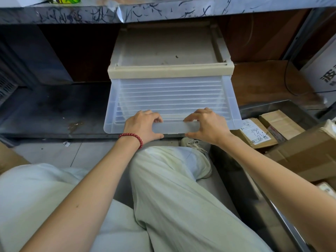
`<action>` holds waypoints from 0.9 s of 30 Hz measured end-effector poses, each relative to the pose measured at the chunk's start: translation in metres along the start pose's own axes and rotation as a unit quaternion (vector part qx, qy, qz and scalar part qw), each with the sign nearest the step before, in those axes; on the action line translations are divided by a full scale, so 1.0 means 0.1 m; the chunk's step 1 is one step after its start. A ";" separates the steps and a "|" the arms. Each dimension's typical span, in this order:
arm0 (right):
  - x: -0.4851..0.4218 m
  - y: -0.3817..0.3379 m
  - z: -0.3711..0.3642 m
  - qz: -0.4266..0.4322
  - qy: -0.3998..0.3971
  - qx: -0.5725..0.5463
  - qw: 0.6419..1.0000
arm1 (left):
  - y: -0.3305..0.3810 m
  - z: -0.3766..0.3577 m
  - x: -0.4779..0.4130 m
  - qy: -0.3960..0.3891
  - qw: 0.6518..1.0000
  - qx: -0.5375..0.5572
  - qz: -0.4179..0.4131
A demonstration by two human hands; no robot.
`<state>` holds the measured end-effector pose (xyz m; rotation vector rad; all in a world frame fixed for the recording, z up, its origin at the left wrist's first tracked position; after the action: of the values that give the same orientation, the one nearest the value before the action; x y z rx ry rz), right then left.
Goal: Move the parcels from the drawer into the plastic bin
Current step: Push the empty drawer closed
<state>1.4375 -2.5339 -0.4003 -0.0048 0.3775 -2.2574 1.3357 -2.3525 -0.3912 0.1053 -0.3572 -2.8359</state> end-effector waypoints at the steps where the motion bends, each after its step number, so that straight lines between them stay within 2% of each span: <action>1: -0.01 0.01 -0.03 -0.003 -0.002 -0.002 1.000 | 0.00 -0.02 0.00 0.000 1.000 -0.002 0.002; 18: -0.36 0.20 -0.75 0.011 -0.004 0.077 0.997 | -0.26 -0.63 -0.42 -0.070 0.997 -0.033 0.009; 27: -0.85 0.28 -0.90 0.026 -0.027 0.131 0.991 | -0.43 -0.80 -0.77 -0.059 0.997 -0.048 0.019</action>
<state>1.5022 -2.4637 -0.4835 0.0784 0.0493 -2.2347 1.4065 -2.3089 -0.4768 -0.0887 -0.2456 -2.8217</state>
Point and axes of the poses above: each hand's wrist, its own x-axis away from the middle knuckle, its own z-axis out of the back of the hand, y = z × x, the point moved 4 cm from there along -x, towards the middle knuckle, and after that the axes turned 1 degree about z, right-handed, at the moved point
